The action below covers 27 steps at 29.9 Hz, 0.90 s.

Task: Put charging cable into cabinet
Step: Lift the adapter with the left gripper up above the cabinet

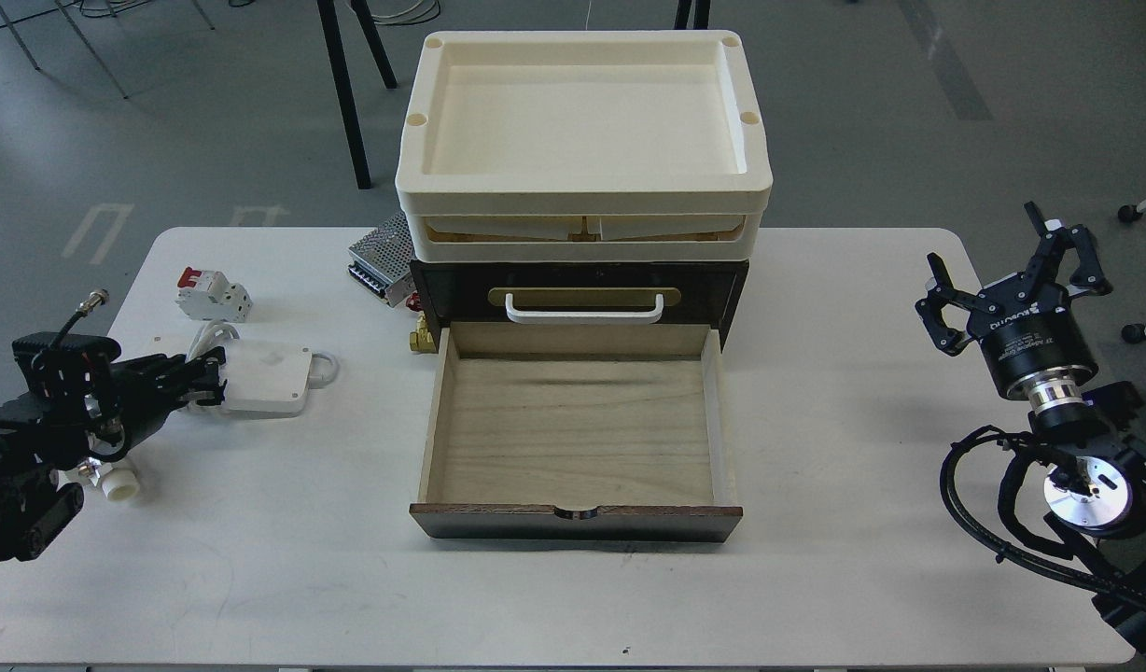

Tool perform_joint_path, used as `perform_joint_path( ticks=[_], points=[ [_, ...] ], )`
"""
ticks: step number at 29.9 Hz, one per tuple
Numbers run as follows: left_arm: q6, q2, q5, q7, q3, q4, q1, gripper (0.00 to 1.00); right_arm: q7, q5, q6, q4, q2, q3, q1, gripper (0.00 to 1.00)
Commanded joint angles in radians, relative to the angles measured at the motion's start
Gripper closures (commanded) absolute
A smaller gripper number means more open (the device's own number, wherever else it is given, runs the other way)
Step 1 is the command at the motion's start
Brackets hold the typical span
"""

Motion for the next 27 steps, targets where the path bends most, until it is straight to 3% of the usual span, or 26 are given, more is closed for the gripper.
perform_joint_path(
  ticks=[1,8,14,22,27],
  points=[
    [0.001,0.017,-0.057,0.000,-0.002,-0.003,-0.010,0.94,0.000,0.000,0.000,0.000,0.000,0.001,0.000,0.01],
    [-0.048,0.133,-0.258,0.000,-0.012,-0.013,-0.075,0.94,0.000,0.000,0.000,-0.002,0.000,-0.001,0.000,0.01],
    [-0.316,0.235,-0.529,0.000,-0.021,-0.015,-0.209,0.94,0.000,0.000,0.000,0.000,0.000,0.001,0.000,0.01],
    [-0.680,0.347,-0.741,0.000,-0.021,-0.015,-0.540,0.94,0.000,0.000,0.000,0.000,0.000,-0.001,0.000,0.01],
    [-0.704,0.371,-0.741,0.000,-0.018,-0.033,-0.710,0.94,0.000,0.000,0.000,0.000,0.000,-0.001,0.000,0.01]
  ],
)
